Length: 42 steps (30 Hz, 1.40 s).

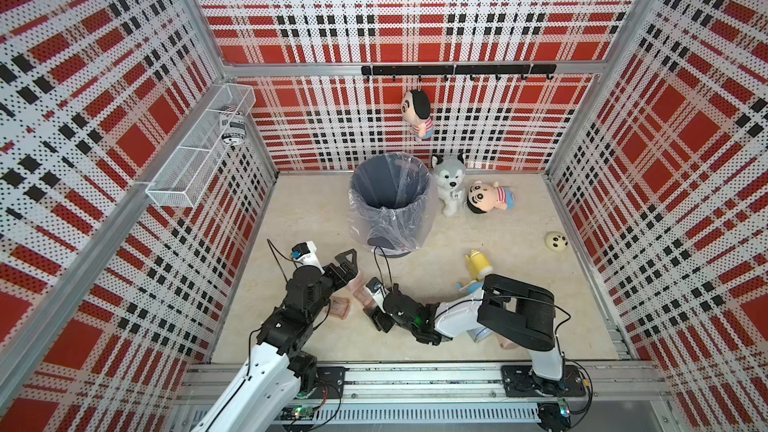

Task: Take out the pencil sharpener tray and clean the shavings
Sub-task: Place the container at the center of the board, then adjust the trash bin at the center of the board.

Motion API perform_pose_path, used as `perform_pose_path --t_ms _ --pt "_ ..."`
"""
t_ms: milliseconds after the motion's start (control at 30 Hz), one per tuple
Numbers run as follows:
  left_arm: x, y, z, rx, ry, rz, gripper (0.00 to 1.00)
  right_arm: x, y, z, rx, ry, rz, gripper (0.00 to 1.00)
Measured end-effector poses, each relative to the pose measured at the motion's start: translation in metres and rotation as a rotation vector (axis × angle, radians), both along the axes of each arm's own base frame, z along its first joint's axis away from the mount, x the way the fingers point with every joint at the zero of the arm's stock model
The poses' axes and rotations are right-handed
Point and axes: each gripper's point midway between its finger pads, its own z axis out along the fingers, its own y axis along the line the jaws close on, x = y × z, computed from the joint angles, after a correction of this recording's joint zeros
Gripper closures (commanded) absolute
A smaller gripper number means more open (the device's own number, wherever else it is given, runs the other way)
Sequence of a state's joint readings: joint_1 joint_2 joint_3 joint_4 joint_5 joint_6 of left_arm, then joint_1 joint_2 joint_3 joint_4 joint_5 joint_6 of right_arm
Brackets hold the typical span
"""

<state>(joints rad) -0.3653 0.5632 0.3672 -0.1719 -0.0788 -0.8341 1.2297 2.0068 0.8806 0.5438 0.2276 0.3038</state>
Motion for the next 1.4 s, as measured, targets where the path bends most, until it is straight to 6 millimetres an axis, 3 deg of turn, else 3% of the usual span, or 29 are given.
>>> perform_pose_path --t_ms 333,400,667,867,1033,1233,1400 --pt "-0.005 -0.012 0.002 -0.017 -0.002 -0.021 0.02 -0.001 -0.006 0.007 -0.006 0.003 -0.011 0.06" --pt "-0.009 -0.023 0.002 -0.014 -0.002 -0.050 0.02 -0.001 -0.013 0.020 0.005 -0.005 -0.022 0.00" --pt "-0.015 -0.061 0.004 0.020 0.019 -0.128 0.02 0.003 -0.040 0.102 0.139 -0.049 -0.111 0.00" --pt "0.008 -0.067 -0.011 0.088 0.059 -0.111 0.02 0.017 -0.069 0.124 0.126 -0.031 -0.257 0.00" --pt "0.038 -0.067 -0.010 0.106 0.050 -0.095 0.01 0.033 -0.107 0.139 0.130 0.006 -0.384 0.00" --pt "0.068 -0.087 -0.002 0.126 0.020 -0.136 0.02 0.047 -0.158 0.168 0.248 0.047 -0.504 0.00" --pt "0.088 -0.103 -0.003 0.143 0.009 -0.165 0.02 0.045 -0.184 0.171 0.292 0.074 -0.541 0.00"
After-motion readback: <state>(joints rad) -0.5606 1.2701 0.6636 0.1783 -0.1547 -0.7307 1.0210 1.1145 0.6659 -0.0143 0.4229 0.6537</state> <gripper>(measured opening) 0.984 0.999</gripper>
